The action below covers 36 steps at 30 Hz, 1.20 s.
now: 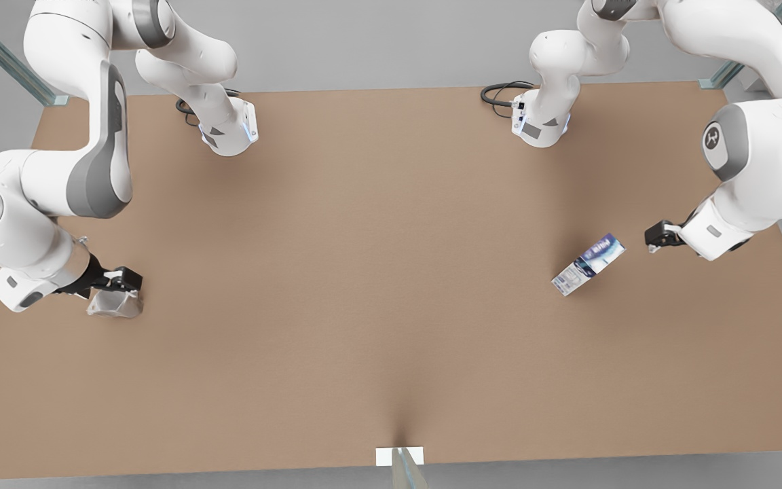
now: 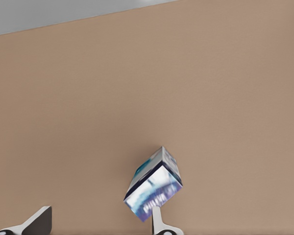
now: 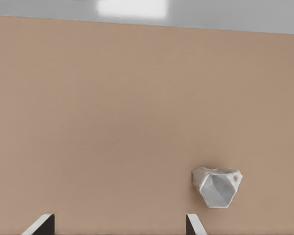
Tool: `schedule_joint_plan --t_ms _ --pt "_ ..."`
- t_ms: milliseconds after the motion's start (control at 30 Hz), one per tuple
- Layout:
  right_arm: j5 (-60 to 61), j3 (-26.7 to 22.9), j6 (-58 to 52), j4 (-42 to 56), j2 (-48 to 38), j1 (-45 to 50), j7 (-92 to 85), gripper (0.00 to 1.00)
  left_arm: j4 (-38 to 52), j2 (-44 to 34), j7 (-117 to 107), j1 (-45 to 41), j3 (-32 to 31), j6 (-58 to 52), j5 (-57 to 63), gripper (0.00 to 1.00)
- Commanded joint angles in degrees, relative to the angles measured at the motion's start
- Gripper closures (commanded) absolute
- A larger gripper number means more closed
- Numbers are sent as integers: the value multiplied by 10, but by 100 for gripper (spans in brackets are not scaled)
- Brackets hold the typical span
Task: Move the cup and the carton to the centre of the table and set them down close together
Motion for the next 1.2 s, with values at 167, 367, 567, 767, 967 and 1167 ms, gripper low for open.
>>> schedule_joint_plan --t_ms 167,367,567,767,967,1167 --pt "-4 0 11 -54 14 -11 -4 0 -2 11 0 0 0 0 0 0" --pt "-1 -4 80 -144 17 -51 -37 0 -3 24 0 1 0 0 -7 0" --pt "5 -11 169 -209 29 -67 -90 0 -4 28 1 -1 -3 -2 -8 0" --pt "23 -11 189 -211 57 -96 -127 0 -4 36 1 -3 -9 -1 -8 0" --pt "46 -20 242 -211 102 -109 -135 0 -5 44 2 -11 -10 -2 -10 0" --pt "45 -54 274 -219 122 -112 -62 0 -5 47 1 -12 -14 -2 -10 0"
